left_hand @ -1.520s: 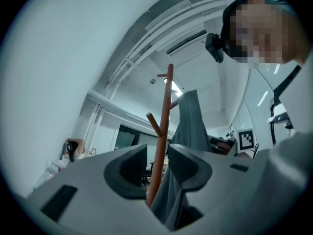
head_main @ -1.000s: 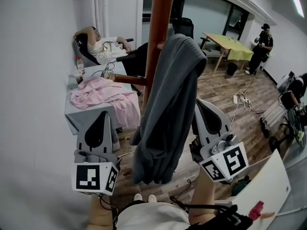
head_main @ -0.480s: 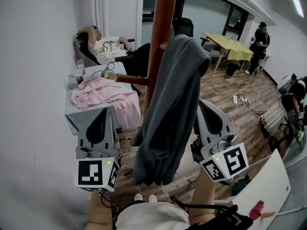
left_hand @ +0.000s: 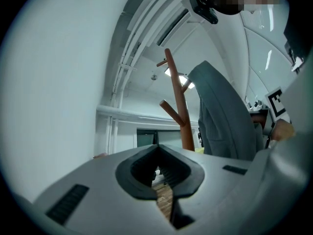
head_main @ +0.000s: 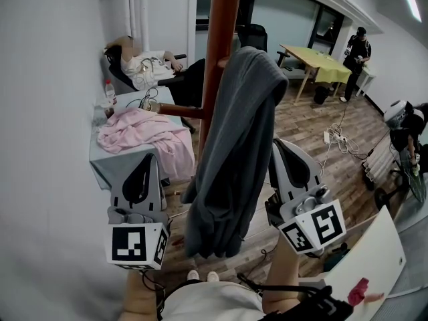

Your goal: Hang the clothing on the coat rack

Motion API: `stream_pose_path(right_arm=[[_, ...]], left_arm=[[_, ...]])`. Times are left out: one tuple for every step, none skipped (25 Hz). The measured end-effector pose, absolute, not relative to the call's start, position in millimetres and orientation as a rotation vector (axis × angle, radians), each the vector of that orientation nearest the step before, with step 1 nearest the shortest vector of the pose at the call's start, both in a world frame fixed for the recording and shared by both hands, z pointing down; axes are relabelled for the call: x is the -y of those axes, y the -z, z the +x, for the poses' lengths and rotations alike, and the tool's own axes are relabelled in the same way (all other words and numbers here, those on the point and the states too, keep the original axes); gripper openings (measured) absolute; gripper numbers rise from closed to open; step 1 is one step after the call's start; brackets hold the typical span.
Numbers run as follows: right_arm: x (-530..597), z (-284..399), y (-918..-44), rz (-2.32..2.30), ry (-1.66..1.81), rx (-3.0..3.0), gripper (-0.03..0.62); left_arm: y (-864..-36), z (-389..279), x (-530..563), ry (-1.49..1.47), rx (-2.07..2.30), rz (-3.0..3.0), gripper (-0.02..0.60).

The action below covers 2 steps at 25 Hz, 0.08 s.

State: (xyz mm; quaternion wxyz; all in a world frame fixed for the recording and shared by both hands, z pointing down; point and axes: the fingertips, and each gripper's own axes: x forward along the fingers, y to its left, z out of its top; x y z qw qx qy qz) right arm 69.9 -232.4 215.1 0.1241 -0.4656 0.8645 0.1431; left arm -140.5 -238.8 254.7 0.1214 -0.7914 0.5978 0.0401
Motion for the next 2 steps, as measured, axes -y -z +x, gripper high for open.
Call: stream_pose_path(right_arm=[[232.5,70.0,-215.3,-1.359,-0.416,-2.520,0.018],[232.6,70.0,-215.5,-1.361,-0.416,-2.520,0.018]], left_arm=[[-255.6,-140.4,238.9,-0.110,-1.746,-2.310,0.012],[-256.4,-140.2,239.1,-0.104,-1.747,-2.308,0.012]])
